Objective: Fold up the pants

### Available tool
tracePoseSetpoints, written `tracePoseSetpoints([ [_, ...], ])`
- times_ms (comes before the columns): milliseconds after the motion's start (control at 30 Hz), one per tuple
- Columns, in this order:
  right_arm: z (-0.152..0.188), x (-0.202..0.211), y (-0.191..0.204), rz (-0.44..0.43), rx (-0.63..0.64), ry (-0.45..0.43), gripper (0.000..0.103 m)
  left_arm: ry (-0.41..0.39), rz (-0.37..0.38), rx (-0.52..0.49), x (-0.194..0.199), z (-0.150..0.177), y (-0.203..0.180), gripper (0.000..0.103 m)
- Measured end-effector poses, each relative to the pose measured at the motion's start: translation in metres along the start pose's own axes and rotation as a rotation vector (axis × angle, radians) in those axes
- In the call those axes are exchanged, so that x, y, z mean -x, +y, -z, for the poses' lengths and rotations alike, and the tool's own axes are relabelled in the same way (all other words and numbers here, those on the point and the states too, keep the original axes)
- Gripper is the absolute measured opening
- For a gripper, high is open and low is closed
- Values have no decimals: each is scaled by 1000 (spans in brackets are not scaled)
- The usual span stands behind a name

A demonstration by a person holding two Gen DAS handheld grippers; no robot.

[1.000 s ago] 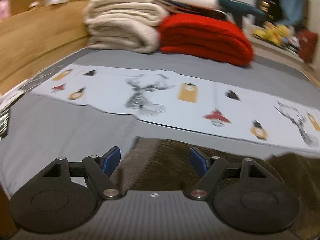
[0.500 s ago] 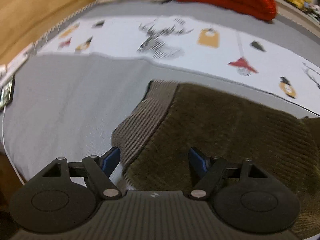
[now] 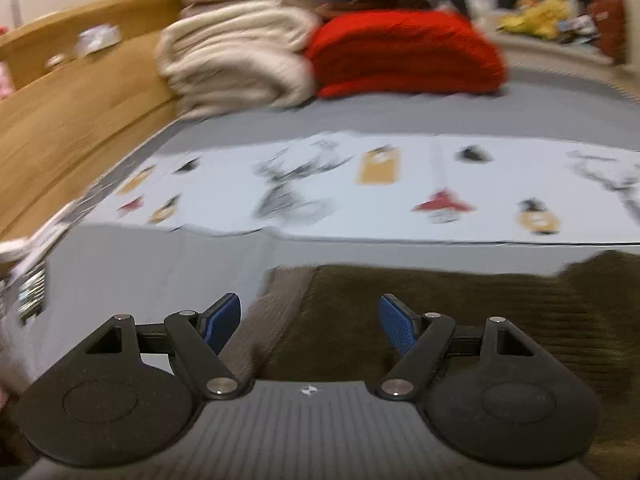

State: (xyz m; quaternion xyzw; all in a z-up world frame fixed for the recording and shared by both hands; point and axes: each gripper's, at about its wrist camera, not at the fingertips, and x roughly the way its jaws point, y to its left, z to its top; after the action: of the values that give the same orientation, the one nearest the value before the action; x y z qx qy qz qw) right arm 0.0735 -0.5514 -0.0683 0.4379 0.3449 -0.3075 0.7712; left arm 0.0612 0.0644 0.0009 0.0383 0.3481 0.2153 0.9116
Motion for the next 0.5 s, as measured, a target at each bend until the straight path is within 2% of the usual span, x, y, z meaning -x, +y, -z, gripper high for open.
tracePoseSetpoints([
  [67, -9, -2, -7, 2, -27, -24, 24, 15, 146, -9, 3, 2, -11, 81],
  [133, -16, -8, -14, -10, -54, -18, 24, 69, 302, -5, 1, 9, -24, 81],
  [233, -21, -17, -23, 2, -78, -12, 24, 137, 458, -70, 1, 20, -54, 81],
  [333, -27, -20, -28, -23, -75, -27, 24, 146, 557, -189, 10, 36, -88, 80],
  [433, -34, -21, -31, -61, -57, -44, 24, 189, 645, -256, 17, 56, -114, 80],
  [500, -40, -22, -37, -105, -68, -43, 24, 245, 640, -295, 14, 71, -127, 80],
])
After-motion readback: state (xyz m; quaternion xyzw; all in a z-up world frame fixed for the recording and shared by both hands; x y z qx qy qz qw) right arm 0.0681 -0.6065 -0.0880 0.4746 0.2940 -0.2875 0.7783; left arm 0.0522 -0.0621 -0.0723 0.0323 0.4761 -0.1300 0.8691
